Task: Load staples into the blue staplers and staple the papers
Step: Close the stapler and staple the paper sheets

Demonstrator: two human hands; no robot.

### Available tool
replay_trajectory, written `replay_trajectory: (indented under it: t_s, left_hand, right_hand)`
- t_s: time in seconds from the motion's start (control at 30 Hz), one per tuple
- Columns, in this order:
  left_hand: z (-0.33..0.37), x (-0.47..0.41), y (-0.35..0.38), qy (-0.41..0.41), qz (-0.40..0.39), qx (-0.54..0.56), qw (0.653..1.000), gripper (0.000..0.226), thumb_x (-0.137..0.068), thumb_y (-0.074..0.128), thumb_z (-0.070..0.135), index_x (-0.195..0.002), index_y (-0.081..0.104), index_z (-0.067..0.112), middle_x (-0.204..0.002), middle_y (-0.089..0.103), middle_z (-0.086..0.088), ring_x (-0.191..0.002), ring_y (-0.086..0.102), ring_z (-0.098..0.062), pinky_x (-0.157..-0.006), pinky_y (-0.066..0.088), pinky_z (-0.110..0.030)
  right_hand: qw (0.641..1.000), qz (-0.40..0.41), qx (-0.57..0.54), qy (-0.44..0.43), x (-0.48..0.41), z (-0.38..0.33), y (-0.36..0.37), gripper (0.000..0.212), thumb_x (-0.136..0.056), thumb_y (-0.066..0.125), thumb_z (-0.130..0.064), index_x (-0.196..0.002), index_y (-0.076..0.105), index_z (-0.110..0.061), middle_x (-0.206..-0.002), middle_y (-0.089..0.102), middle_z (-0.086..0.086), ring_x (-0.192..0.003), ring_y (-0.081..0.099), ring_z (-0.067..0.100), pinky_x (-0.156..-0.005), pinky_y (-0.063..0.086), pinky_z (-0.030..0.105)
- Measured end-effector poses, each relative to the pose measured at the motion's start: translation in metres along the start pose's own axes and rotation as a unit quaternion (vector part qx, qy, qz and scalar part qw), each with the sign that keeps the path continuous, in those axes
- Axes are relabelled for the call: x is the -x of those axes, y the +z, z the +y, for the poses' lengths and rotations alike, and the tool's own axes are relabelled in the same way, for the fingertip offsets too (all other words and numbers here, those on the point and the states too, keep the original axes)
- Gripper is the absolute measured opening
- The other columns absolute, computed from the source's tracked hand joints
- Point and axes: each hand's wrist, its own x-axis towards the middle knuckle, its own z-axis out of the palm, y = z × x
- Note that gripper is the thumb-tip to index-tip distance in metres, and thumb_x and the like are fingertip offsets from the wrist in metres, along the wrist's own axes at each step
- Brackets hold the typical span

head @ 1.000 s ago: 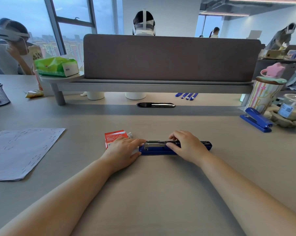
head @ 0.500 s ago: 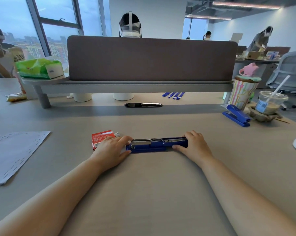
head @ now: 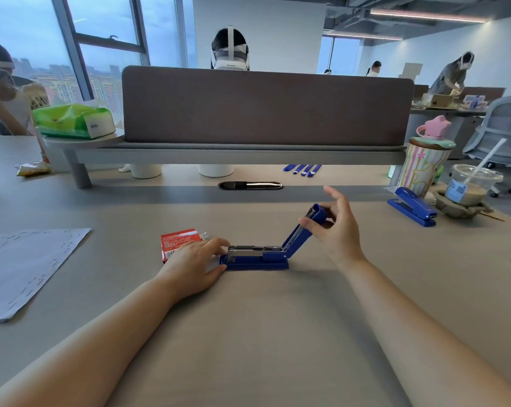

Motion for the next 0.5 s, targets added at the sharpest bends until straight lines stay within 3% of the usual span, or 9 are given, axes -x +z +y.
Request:
replay_trajectory:
  t_s: [0.07,0.2,0.33,0.4,0.5]
  left_hand:
    - [-0.001,0.0,-0.001,-0.008,-0.003,0.01,1.0,0.037,-0.084,0.059,0.029,-0.118,0.047,0.021,-0.115,0.066,0.008,-0.111,0.057,-0.019,-0.095,0.043,-0.033]
    - [-0.006,0.001,-0.003,-0.018,0.004,-0.004,1.0,0.029,-0.081,0.061,0.037,-0.104,0.05,0.024,-0.111,0.065,0.005,-0.107,0.055,-0.021,-0.097,0.042,-0.034]
    - [-0.011,0.004,-0.004,-0.002,0.006,-0.049,0.999,0.036,-0.082,0.05,0.049,-0.104,0.059,0.021,-0.115,0.063,0.001,-0.116,0.052,-0.022,-0.104,0.035,-0.037]
    - [-0.016,0.004,-0.004,0.006,0.026,-0.063,0.998,0.051,-0.076,0.038,0.057,-0.1,0.063,0.021,-0.115,0.064,0.001,-0.118,0.052,-0.024,-0.102,0.037,-0.039]
    - [-0.021,0.004,-0.006,-0.017,0.006,-0.072,0.997,0.053,-0.076,0.035,0.06,-0.103,0.066,0.026,-0.123,0.059,0.007,-0.124,0.045,-0.019,-0.106,0.032,-0.038]
  right_hand:
    - [1.0,-0.016,-0.02,-0.018,-0.005,-0.012,0.01,0.062,-0.073,0.074,-0.018,-0.127,0.045,-0.011,-0.091,0.061,0.001,-0.083,0.057,0.014,-0.07,0.043,0.0]
    - [0.992,-0.113,-0.005,-0.064,-0.006,-0.029,0.044,0.036,-0.075,0.071,-0.023,-0.107,0.061,-0.011,-0.093,0.062,0.0,-0.083,0.058,0.014,-0.069,0.044,0.002]
    - [0.982,-0.18,0.007,-0.06,0.001,-0.028,0.072,0.036,-0.073,0.075,-0.022,-0.105,0.062,-0.014,-0.088,0.06,-0.007,-0.078,0.056,0.004,-0.07,0.042,0.003]
    - [0.973,-0.221,0.028,-0.057,0.004,-0.024,0.081,0.035,-0.072,0.077,-0.022,-0.104,0.063,-0.015,-0.091,0.062,-0.007,-0.082,0.057,0.01,-0.074,0.043,0.009]
    - [0.954,-0.282,0.087,-0.059,0.008,-0.017,0.088,0.033,-0.074,0.075,-0.027,-0.104,0.063,-0.019,-0.098,0.066,-0.003,-0.092,0.059,0.016,-0.083,0.046,0.027]
